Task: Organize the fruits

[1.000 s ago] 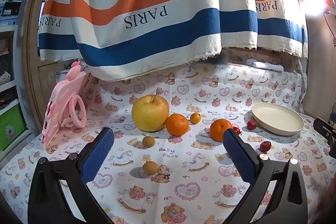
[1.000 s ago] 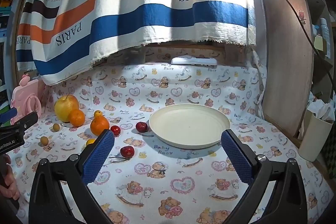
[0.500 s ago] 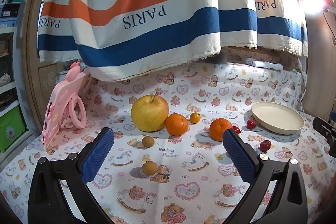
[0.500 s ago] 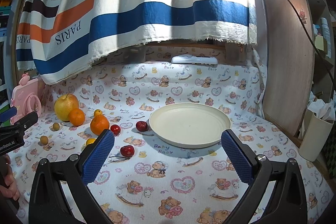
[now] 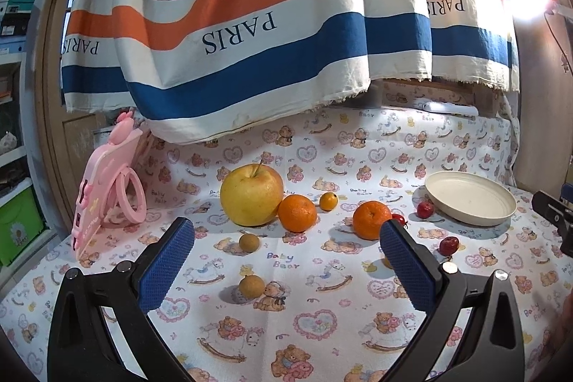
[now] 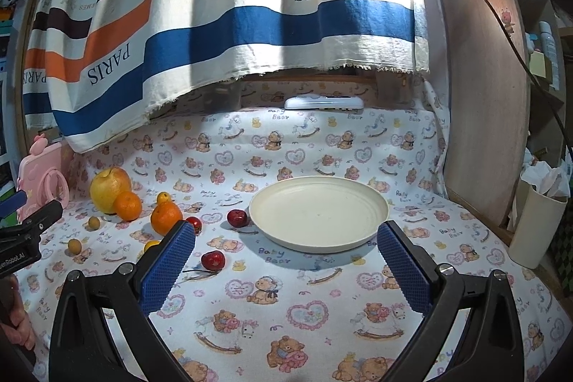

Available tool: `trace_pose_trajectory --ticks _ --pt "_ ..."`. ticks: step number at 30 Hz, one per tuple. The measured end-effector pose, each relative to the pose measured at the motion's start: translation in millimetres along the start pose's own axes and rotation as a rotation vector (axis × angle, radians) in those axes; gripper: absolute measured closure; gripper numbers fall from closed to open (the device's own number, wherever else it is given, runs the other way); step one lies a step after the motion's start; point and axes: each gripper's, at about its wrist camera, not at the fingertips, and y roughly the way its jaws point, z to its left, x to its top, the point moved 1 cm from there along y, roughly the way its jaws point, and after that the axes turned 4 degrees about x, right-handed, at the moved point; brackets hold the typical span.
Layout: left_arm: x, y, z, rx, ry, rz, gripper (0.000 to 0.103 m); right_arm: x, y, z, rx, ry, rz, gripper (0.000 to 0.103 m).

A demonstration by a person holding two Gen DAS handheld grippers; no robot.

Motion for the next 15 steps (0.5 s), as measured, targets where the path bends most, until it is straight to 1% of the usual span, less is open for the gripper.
trace_pose_trajectory --ticks 2,4,7,15 --pt "-1 0 3 0.000 -0.012 0.001 0.000 0 1 1 -0.014 -0.006 0.006 0.001" --pt "-1 0 3 0.002 -0.016 0.001 0.000 1 5 1 -0.031 -0.003 0.036 0.001" --pt "-1 -1 3 0.003 -0.016 -0.002 0.000 1 11 -3 -0.014 0.018 0.075 0.001" --pt "-1 1 4 0.004 -0.022 0.006 0.000 0 12 -10 -0.002 0.056 0.087 0.001"
